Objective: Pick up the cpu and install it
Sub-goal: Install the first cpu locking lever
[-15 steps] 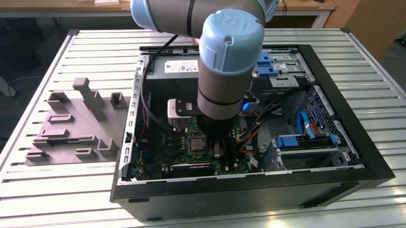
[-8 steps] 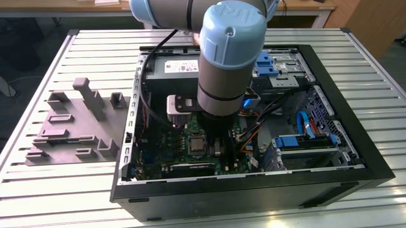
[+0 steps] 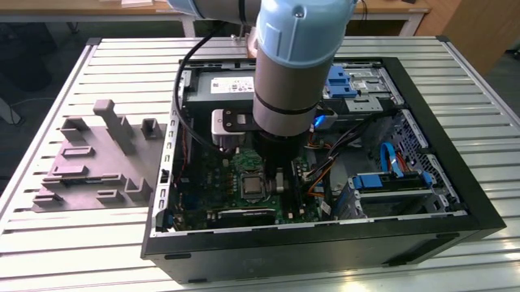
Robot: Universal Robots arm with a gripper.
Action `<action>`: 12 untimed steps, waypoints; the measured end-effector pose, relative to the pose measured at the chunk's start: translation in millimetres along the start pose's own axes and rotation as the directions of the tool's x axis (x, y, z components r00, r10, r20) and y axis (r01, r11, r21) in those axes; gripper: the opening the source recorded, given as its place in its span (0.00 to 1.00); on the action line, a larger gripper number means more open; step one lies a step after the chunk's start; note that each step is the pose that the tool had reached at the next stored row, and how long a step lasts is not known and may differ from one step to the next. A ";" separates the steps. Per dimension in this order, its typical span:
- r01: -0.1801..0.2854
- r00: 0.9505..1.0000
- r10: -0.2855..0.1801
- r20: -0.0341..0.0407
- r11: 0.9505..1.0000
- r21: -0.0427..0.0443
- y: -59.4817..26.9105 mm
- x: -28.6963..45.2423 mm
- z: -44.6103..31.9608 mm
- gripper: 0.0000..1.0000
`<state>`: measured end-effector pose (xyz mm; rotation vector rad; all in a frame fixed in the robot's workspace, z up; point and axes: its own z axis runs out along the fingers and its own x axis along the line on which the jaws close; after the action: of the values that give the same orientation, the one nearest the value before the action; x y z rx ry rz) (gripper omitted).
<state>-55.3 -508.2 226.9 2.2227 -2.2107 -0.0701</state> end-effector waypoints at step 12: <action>0.000 1.000 0.000 0.000 1.000 -0.009 0.0 0.0 -0.1 0.11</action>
<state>-55.3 -508.2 227.0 2.2177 -2.2060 -0.0805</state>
